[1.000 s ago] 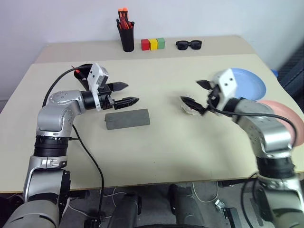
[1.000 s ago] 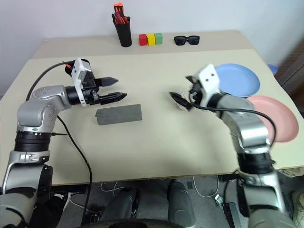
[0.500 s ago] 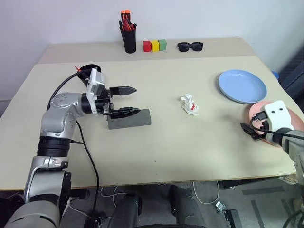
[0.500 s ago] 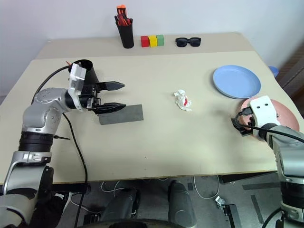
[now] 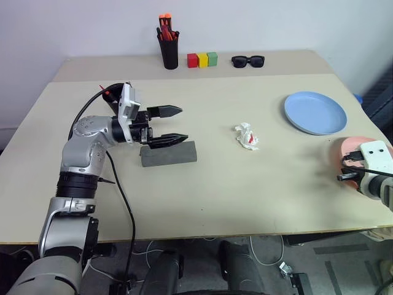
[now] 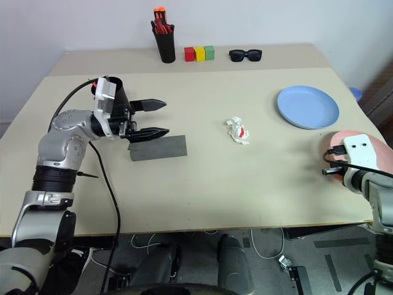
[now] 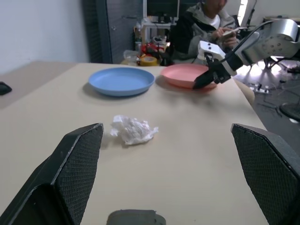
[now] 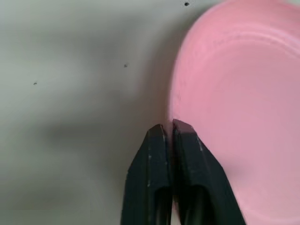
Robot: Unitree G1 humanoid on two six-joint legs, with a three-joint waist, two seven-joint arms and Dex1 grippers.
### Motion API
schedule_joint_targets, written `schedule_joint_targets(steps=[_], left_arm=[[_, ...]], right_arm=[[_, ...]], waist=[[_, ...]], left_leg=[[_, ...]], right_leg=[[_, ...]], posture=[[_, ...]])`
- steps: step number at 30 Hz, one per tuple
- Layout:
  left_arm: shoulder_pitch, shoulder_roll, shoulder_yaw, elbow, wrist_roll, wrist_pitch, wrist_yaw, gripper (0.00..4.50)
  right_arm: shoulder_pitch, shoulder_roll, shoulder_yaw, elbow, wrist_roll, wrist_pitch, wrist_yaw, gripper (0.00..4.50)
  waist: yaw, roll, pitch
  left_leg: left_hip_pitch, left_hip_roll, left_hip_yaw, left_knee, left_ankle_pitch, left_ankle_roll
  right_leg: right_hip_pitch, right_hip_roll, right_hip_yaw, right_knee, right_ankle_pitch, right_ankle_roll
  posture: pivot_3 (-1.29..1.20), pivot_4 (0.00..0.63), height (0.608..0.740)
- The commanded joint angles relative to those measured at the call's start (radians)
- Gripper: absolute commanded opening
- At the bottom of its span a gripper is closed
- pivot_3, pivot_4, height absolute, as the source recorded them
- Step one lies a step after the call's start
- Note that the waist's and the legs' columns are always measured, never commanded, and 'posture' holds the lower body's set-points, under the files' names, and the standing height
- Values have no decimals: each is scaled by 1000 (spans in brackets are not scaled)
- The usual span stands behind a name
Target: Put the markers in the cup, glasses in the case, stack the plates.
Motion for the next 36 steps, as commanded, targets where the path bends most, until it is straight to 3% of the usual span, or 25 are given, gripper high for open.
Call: schedule_joint_targets(steps=[1,5,9,14,21,24,30,36], left_arm=[[-3,6,31,-25,-14,-21,20,4500],[-4,-5,38,-22,-11,-38,46,4500],[-4,-7,41,-22,-6,-54,65,4500],[16,2,44,-55,-11,-47,82,4500],[67,31,60,-135,-30,-7,122,4500],[93,46,67,-171,-41,11,135,4500],[94,47,63,-181,-43,28,148,4500],[71,41,60,-160,-49,28,140,4500]], right_arm=[[-88,-55,-26,75,-54,-124,-55,22],[-238,-60,19,151,-54,-239,-37,22],[-398,-73,156,309,-130,-418,12,22],[-645,6,318,568,-206,-624,67,22],[-730,101,383,796,-241,-754,94,22],[-740,109,402,856,-269,-762,77,1034],[-768,112,355,786,-220,-743,91,4099],[-680,214,161,339,111,-337,152,4099]], waist=[[-1,0,0],[-9,1,0],[-9,1,0],[-11,1,0],[-3,1,1],[-4,1,1],[-14,2,1],[-26,2,1]], left_leg=[[0,0,0,0,0,0],[1,0,1,-1,0,0],[2,1,1,-1,0,0],[2,0,2,-1,0,0],[0,0,1,-2,0,0],[-1,0,1,-2,0,0],[0,0,1,-2,0,0],[0,0,-1,-2,0,0]], right_leg=[[0,0,0,0,0,0],[0,0,0,0,0,0],[0,0,0,0,0,0],[0,0,1,-1,0,0],[-1,0,0,-1,0,0],[-2,0,1,-1,0,0],[-2,0,0,0,0,0],[-2,0,0,0,0,0]], posture=[[0,150,740],[0,150,740],[0,150,740],[0,150,740],[0,150,740],[0,150,740],[0,150,740],[0,150,740]])
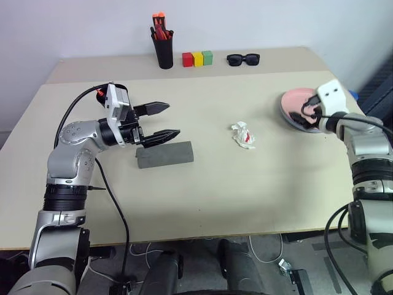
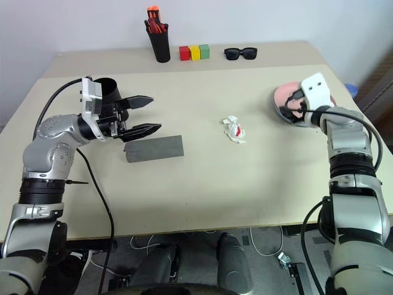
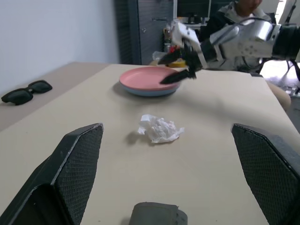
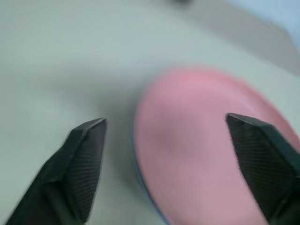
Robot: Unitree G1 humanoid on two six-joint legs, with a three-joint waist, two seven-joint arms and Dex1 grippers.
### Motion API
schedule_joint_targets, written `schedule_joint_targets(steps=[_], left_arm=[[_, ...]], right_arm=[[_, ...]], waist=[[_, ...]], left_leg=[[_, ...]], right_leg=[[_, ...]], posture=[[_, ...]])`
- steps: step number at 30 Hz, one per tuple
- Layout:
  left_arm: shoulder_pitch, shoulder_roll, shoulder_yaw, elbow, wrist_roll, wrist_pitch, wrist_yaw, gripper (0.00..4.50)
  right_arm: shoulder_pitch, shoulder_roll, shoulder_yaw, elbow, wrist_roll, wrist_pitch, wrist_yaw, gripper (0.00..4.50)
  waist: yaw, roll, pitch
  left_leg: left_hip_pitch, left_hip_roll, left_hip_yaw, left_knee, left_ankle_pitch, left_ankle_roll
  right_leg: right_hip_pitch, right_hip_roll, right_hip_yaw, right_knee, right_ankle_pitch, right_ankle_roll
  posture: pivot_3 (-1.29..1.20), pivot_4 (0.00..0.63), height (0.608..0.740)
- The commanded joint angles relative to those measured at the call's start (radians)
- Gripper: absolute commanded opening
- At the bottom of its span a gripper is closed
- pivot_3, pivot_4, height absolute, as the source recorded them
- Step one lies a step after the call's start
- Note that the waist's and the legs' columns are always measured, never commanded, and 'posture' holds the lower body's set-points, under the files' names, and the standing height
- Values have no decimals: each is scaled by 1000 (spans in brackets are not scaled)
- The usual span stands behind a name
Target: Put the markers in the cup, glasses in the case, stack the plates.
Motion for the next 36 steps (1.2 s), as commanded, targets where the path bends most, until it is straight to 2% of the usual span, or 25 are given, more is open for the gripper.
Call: schedule_joint_targets(steps=[1,4,8,12,17,20,26,27,31,36], left_arm=[[-33,3,13,-5,-20,-11,-10,4500],[-43,-6,7,0,-21,-8,-14,4500],[-48,-14,5,-3,-16,-8,-11,4500],[-41,-32,8,-17,-13,-8,23,4500],[15,-32,16,-118,-40,35,50,4500],[23,-24,26,-129,-44,36,62,4500],[37,-19,31,-150,-54,41,81,4500],[41,-19,34,-153,-57,38,82,4500],[38,-24,60,-148,-98,55,102,4500],[33,-31,45,-123,-84,18,92,4500]], right_arm=[[62,46,-59,-264,131,171,-4,4099],[139,93,-20,-392,127,214,-39,4099],[232,164,31,-463,97,223,-92,4099],[258,225,58,-441,89,211,-131,4099],[272,291,103,-369,78,209,-128,4099],[277,310,113,-326,85,192,-100,3246],[235,298,115,-282,59,155,-96,324],[221,287,101,-285,62,146,-95,55],[138,219,27,-263,91,98,-74,55],[-21,87,10,97,-29,-99,-166,55]], waist=[[-1,0,0],[3,-1,0],[3,0,0],[-1,0,0],[-6,0,0],[-6,0,0],[-5,0,0],[-6,0,0],[-5,1,0],[0,0,0]], left_leg=[[0,0,0,0,0,0],[0,0,-1,0,0,0],[0,0,0,1,0,0],[0,0,0,1,0,0],[0,0,0,0,0,0],[0,0,0,0,0,0],[0,0,0,0,0,0],[0,0,0,0,0,0],[0,0,0,0,0,0],[0,-1,0,0,0,0]], right_leg=[[0,0,0,0,0,0],[1,0,0,0,0,0],[0,0,0,1,0,0],[0,0,0,1,0,0],[0,0,0,1,0,0],[0,0,0,1,0,0],[0,0,0,1,0,0],[0,0,0,1,0,0],[-1,0,0,1,0,0],[0,0,0,0,0,0]], posture=[[0,150,740],[0,150,740],[0,150,740],[0,150,740],[0,150,740],[0,150,740],[0,150,740],[0,150,740],[0,150,740],[0,150,740]])
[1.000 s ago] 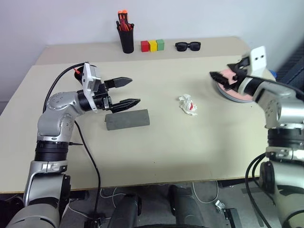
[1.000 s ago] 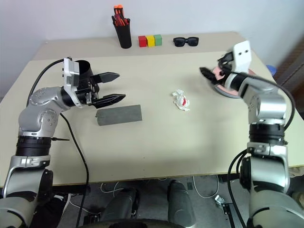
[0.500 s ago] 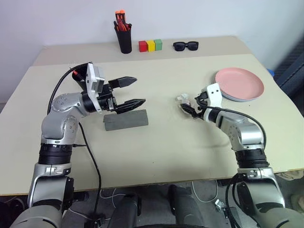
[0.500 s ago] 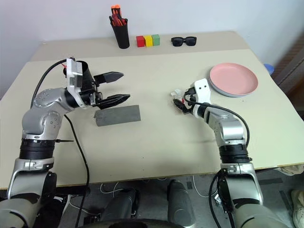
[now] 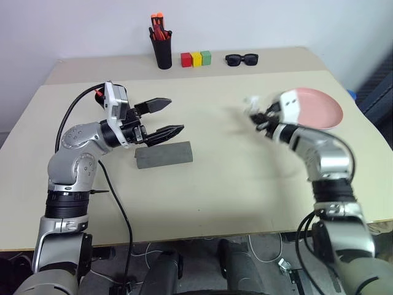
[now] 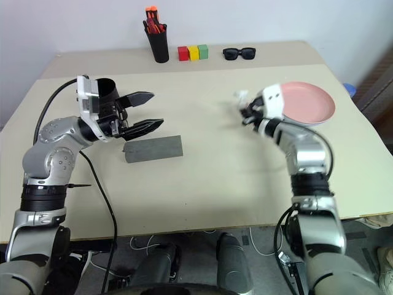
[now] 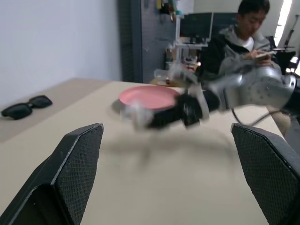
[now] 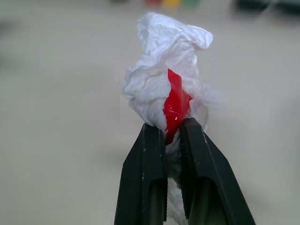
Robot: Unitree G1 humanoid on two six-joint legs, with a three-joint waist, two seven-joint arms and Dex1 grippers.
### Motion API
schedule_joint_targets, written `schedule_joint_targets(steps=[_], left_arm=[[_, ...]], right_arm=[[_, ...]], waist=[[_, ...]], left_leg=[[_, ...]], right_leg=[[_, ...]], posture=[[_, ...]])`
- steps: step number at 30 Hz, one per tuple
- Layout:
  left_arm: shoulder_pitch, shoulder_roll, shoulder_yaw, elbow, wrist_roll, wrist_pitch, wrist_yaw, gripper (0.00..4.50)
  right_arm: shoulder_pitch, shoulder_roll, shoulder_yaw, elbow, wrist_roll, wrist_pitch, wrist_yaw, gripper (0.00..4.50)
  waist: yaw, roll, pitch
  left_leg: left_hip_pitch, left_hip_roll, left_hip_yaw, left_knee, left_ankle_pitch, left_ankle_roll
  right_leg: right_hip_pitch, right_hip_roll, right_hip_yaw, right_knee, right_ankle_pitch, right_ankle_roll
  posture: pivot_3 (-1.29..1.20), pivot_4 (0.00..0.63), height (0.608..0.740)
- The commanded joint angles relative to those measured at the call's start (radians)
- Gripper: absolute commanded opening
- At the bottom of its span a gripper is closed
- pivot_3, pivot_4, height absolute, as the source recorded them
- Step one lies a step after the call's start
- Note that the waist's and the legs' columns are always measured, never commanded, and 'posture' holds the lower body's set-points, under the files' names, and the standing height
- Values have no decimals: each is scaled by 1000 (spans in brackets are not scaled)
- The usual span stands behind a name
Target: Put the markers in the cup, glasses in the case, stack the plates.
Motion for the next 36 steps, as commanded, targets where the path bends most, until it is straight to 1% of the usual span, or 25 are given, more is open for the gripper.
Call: schedule_joint_targets(steps=[1,2,3,4,5,6,7,8,9,10,11,15,18,21,24,26,28,29,31,32,33,36], left_arm=[[-14,-3,12,-9,-6,-29,-2,4500],[-14,-6,11,-7,0,-38,4,4500],[-15,-12,12,-4,6,-49,12,4500],[-15,-21,21,1,3,-56,25,4500],[-21,-32,40,10,-15,-45,49,4500],[-29,-34,57,20,-37,-23,61,4500],[-34,-28,69,28,-50,-12,57,4500],[-37,-23,74,33,-57,-7,53,4500],[-37,-13,74,36,-52,-12,48,4500],[-37,-1,78,42,-52,-8,44,4500],[-37,11,81,49,-52,-4,38,4500],[-34,35,85,54,-57,23,37,4500],[-21,22,84,39,-46,3,54,4500],[6,23,85,20,-55,6,44,4500],[61,42,69,24,-5,-47,20,4500],[98,60,63,40,27,-85,5,4500],[121,72,69,39,36,-103,4,4500],[130,79,68,25,38,-99,6,4500],[156,96,78,-11,26,-81,7,4500],[173,107,83,-20,26,-82,2,4500],[189,115,82,-23,32,-94,-8,4500],[200,122,57,27,63,-164,-58,4500]], right_arm=[[-71,-62,-28,236,-71,-129,-68,55],[-89,-75,-25,312,-87,-168,-79,419],[-103,-81,-26,376,-98,-202,-85,877],[-114,-84,-32,439,-106,-235,-105,1117],[-119,-91,-23,497,-132,-278,-139,1499],[-122,-93,-19,536,-145,-309,-151,2085],[-126,-90,-23,563,-143,-327,-146,2530],[-131,-89,-27,583,-139,-341,-136,3185],[-134,-90,-18,590,-153,-364,-141,3696],[-143,-89,-25,588,-149,-375,-143,4142],[-153,-90,-40,580,-137,-388,-149,4468],[-160,-88,-90,475,-85,-432,-133,4468],[-110,-66,-121,294,0,-374,-47,4468],[-9,-48,-110,40,86,-283,66,4468],[134,-63,-75,-231,178,-180,203,4468],[234,-91,-47,-417,276,-74,320,4468],[312,-105,-55,-570,375,-10,393,4468],[339,-121,-71,-622,455,70,426,4468],[403,-166,-69,-724,553,185,486,4468],[437,-182,-60,-774,558,191,502,4468],[467,-193,-48,-809,525,153,510,4468],[482,-214,-12,-832,490,140,521,4468]], waist=[[2,-1,0],[1,-1,0],[-2,-1,-1],[-3,-1,-1],[-4,-1,0],[-5,0,0],[-6,0,0],[-9,0,0],[-12,0,0],[-16,0,0],[-19,0,0],[-21,1,0],[-20,1,0],[-16,1,0],[-6,1,0],[-4,1,0],[-1,1,0],[1,1,0],[5,1,0],[6,1,0],[8,0,0],[15,0,0]], left_leg=[[0,0,0,0,0,0],[0,0,0,-1,0,0],[0,0,0,-1,0,0],[0,0,0,-1,0,0],[0,0,0,-1,0,0],[0,0,0,-1,0,0],[0,0,1,-1,0,0],[0,0,1,-1,0,0],[0,0,1,-1,0,0],[0,0,1,-1,0,0],[0,0,1,-1,0,0],[0,0,1,-1,0,0],[0,0,1,-1,0,0],[0,0,0,-1,0,0],[0,0,0,-1,0,1],[0,0,0,-1,-1,1],[0,0,0,-1,-1,1],[0,0,0,0,-1,1],[-1,0,0,1,-1,1],[-1,0,0,1,-1,1],[0,0,0,1,-1,1],[1,1,1,0,-1,2]], right_leg=[[0,0,0,0,0,0],[0,0,0,-1,0,0],[0,0,0,-1,0,0],[0,0,0,-1,0,0],[0,0,0,-1,0,0],[0,0,0,-1,0,0],[0,0,0,-1,0,0],[0,0,0,-1,0,0],[-1,0,1,-1,0,0],[-1,0,1,-1,0,0],[-1,0,1,-1,0,0],[-1,0,1,0,0,0],[-1,0,1,0,0,0],[-1,0,1,0,0,0],[-1,0,1,0,0,0],[-1,0,1,0,0,0],[-1,0,1,0,0,0],[0,0,1,0,0,0],[0,0,1,0,0,0],[0,0,1,0,0,0],[0,0,1,0,0,0],[1,0,0,0,0,0]], posture=[[0,150,740],[0,150,740],[0,150,740],[0,150,740],[0,150,740],[0,150,740],[0,150,740],[0,150,740],[0,150,740],[0,150,740],[0,150,740],[0,150,740],[0,150,740],[0,150,740],[0,150,740],[0,150,740],[0,150,740],[0,150,740],[0,150,740],[0,150,740],[0,150,740],[0,150,740]])
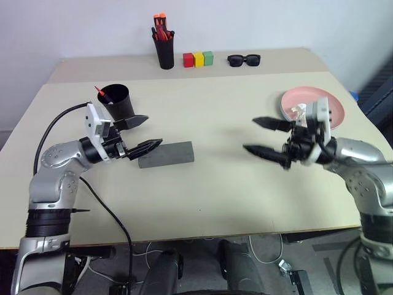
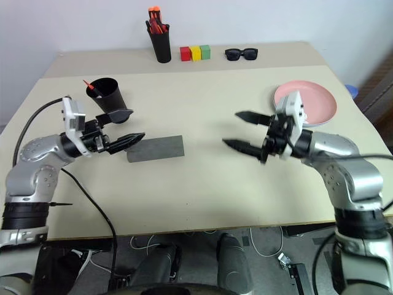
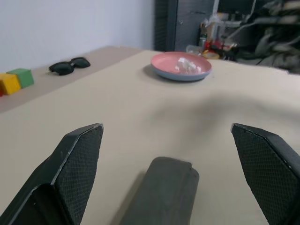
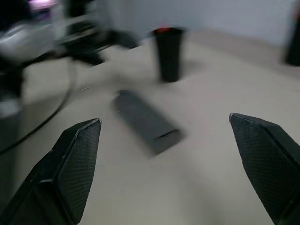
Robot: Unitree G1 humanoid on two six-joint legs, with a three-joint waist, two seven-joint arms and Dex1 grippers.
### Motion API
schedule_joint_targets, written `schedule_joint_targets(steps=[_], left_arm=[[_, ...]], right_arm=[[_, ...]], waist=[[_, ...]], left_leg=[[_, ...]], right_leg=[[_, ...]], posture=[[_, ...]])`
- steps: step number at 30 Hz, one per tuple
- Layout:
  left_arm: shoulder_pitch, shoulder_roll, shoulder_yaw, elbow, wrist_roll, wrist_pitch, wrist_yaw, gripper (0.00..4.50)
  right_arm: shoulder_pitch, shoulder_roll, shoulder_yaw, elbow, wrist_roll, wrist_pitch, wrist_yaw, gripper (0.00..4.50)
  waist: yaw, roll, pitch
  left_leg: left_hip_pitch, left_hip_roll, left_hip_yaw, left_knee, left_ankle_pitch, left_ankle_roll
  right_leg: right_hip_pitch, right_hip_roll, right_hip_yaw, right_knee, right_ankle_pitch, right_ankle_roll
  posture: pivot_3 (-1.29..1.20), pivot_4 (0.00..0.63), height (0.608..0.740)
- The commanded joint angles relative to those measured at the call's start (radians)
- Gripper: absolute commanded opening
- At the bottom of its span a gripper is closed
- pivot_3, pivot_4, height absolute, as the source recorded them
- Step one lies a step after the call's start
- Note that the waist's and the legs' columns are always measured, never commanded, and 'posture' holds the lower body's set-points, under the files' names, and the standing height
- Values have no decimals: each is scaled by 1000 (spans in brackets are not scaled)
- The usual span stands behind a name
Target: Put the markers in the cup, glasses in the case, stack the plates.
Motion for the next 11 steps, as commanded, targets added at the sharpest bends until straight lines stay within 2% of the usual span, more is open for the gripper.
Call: schedule_joint_targets(steps=[1,5,11], left_arm=[[-12,8,-3,40,40,-94,-39,4500],[11,-1,33,43,46,-142,-6,4500],[147,-2,115,-24,48,-212,65,4500]], right_arm=[[-19,-17,20,-37,-21,-19,19,4468],[-42,-27,36,-4,-88,-86,42,4468],[56,-35,38,69,-169,-217,109,4468]], waist=[[5,0,0],[13,0,0],[14,-1,0]], left_leg=[[0,0,1,0,0,0],[0,0,1,1,0,0],[0,0,1,0,0,1]], right_leg=[[0,0,0,0,0,0],[0,0,0,0,0,0],[0,0,0,-1,0,0]], posture=[[0,150,740],[0,150,740],[0,150,740]])
